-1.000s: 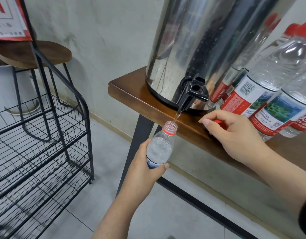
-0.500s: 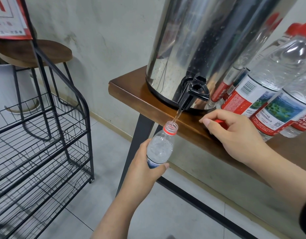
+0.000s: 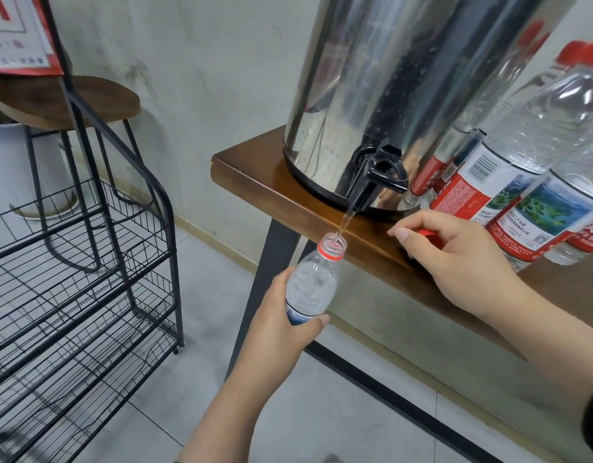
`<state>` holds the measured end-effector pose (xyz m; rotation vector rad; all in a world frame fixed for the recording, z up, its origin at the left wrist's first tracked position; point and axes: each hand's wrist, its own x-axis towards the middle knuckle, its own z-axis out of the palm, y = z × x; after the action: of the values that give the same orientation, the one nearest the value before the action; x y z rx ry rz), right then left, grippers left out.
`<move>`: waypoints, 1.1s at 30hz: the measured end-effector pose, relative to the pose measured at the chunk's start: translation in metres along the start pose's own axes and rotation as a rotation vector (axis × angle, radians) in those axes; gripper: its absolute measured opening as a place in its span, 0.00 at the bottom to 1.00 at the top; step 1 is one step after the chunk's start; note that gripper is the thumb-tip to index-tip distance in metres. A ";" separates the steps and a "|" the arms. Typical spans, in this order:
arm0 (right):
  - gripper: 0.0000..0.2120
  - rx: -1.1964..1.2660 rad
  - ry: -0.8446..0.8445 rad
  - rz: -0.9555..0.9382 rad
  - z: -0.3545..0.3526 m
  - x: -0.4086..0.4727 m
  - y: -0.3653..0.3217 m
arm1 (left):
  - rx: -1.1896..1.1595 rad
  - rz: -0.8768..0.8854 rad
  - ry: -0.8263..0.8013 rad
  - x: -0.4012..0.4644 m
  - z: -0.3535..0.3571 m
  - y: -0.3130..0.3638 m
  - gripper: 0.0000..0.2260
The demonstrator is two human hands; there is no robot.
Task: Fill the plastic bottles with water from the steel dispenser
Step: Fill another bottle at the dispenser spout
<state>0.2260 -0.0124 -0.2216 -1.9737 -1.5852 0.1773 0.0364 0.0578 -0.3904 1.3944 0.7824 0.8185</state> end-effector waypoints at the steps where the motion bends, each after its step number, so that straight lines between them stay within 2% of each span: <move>1: 0.06 0.002 0.000 0.001 0.000 0.000 0.000 | 0.002 0.002 -0.001 0.000 0.000 0.000 0.32; 33: 0.06 -0.005 -0.003 0.018 -0.001 -0.001 -0.001 | 0.028 0.012 0.011 0.000 0.000 -0.002 0.33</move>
<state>0.2250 -0.0131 -0.2207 -1.9929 -1.5722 0.1839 0.0367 0.0577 -0.3920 1.4214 0.7974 0.8283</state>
